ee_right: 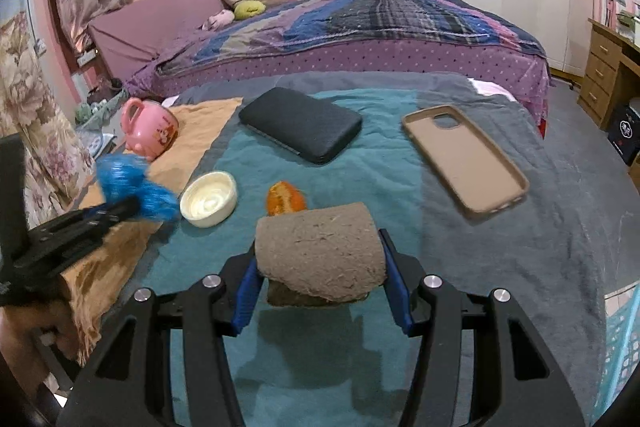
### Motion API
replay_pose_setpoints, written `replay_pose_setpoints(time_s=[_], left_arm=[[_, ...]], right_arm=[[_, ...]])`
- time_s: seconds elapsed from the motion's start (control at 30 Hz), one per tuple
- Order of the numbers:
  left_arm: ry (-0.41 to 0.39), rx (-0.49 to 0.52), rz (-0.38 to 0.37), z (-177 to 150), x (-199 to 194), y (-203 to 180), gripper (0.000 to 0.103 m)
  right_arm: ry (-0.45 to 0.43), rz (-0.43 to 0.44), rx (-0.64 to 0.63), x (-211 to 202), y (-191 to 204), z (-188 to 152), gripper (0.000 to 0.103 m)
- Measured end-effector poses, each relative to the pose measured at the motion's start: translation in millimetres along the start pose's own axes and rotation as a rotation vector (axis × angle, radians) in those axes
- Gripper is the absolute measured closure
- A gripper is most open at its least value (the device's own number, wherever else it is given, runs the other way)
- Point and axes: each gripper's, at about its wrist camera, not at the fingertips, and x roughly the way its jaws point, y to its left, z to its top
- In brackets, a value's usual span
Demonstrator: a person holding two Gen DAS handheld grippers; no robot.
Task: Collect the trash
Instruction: 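Carry the sponge and blue bag over the blue basket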
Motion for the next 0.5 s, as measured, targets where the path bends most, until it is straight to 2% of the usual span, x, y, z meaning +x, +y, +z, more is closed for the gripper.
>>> replay_pose_setpoints(time_s=[0.1, 0.27, 0.5], left_arm=[[-0.050, 0.011, -0.014, -2, -23, -4, 0.081], [-0.116, 0.085, -0.079, -3, -50, -47, 0.081], [-0.129, 0.169, -0.174, -4, -55, -107, 0.082]], right_arm=[[-0.026, -0.002, 0.003, -11, -6, 2, 0.050], [-0.075, -0.017, -0.012, -39, -17, 0, 0.050], [-0.176, -0.082, 0.008, -99, -46, -10, 0.050]])
